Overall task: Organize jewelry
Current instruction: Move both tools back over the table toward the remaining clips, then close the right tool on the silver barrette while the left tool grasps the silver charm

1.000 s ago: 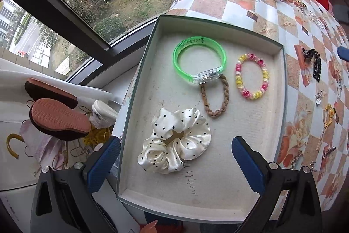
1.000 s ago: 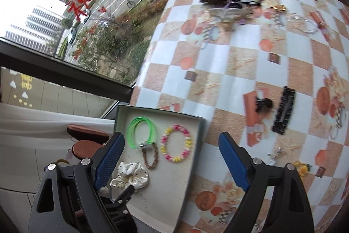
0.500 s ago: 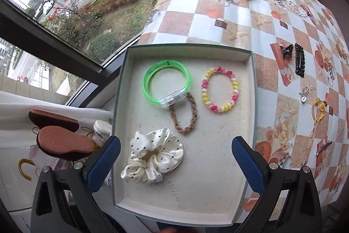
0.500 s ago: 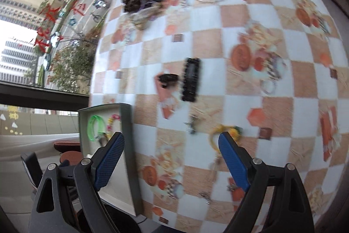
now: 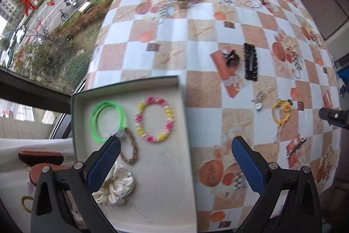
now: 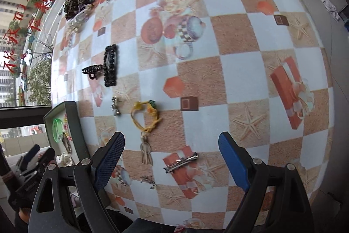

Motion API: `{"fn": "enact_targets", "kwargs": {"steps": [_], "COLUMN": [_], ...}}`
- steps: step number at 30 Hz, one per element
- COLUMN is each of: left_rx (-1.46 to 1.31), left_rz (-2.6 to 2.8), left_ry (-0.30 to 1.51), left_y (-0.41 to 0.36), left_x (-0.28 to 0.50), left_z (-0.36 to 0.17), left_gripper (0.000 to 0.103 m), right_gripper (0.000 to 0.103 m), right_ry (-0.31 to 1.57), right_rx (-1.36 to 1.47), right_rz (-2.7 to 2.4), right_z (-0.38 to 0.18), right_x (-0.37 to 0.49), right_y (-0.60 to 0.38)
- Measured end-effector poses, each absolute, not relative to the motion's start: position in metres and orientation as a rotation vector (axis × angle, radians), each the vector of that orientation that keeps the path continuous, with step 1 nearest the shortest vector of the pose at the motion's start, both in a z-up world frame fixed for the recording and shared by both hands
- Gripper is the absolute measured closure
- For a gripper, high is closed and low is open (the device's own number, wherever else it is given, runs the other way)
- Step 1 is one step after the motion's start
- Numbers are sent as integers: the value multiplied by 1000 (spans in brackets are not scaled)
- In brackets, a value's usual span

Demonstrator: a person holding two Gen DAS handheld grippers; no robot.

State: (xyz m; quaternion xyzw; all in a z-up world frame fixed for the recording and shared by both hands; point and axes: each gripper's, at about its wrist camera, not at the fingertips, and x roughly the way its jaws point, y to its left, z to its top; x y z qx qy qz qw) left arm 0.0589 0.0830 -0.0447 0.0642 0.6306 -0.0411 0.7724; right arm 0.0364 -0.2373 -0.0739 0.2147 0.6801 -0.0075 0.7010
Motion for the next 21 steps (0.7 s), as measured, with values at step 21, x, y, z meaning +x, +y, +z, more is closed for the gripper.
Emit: {"fn": "enact_targets", "kwargs": {"steps": [21], "left_rx": [263], "left_rz": [-261], "left_ry": [1430], "left_y": [-22], "left_x": [86], "left_z": [-106], "left_gripper": [0], "right_gripper": [13], "right_ry": [1590], "right_rx": [270], "right_rz": [32], "right_z": [-105], "right_x": [24], "right_y": [-219]}}
